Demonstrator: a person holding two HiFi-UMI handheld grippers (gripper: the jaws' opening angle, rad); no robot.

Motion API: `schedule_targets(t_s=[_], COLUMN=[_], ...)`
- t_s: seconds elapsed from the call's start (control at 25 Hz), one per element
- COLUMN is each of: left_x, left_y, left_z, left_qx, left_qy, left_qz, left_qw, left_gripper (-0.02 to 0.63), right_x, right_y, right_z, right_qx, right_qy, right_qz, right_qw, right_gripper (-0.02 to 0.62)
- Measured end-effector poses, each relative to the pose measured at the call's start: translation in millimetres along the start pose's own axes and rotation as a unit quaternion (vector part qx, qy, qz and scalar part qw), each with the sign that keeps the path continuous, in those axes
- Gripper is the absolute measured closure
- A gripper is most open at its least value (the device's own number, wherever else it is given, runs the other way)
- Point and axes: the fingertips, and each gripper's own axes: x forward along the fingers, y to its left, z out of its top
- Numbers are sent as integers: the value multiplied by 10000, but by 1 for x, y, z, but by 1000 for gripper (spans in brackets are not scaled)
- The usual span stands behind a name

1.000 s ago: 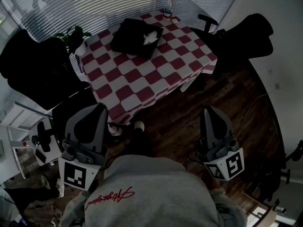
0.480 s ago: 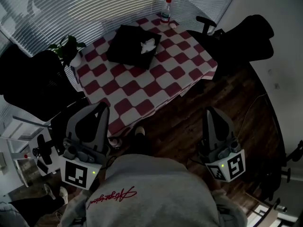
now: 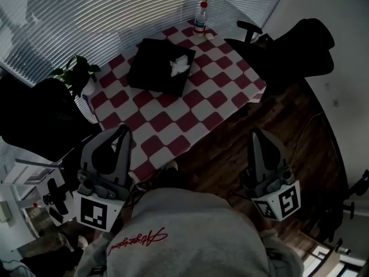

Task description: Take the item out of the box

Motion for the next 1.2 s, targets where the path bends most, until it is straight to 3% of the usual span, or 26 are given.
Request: schedule_targets(t_s=[0.76,1.2], left_x=[34,40], left_y=[74,89], left_z=[-34,-42], left_qx=[-127,-160], left_qy=[82,142], left_qz=[-22,37], left_qw=[9999,9998], left_gripper=[586,586], right_x=[93,113], right_y=[-4,-5], right_z=[-12,-14], right_qx=[20,78], right_qy=[-26,-69], right_qz=[57,127], right_qw=[10000,9999], right_gripper=[584,584])
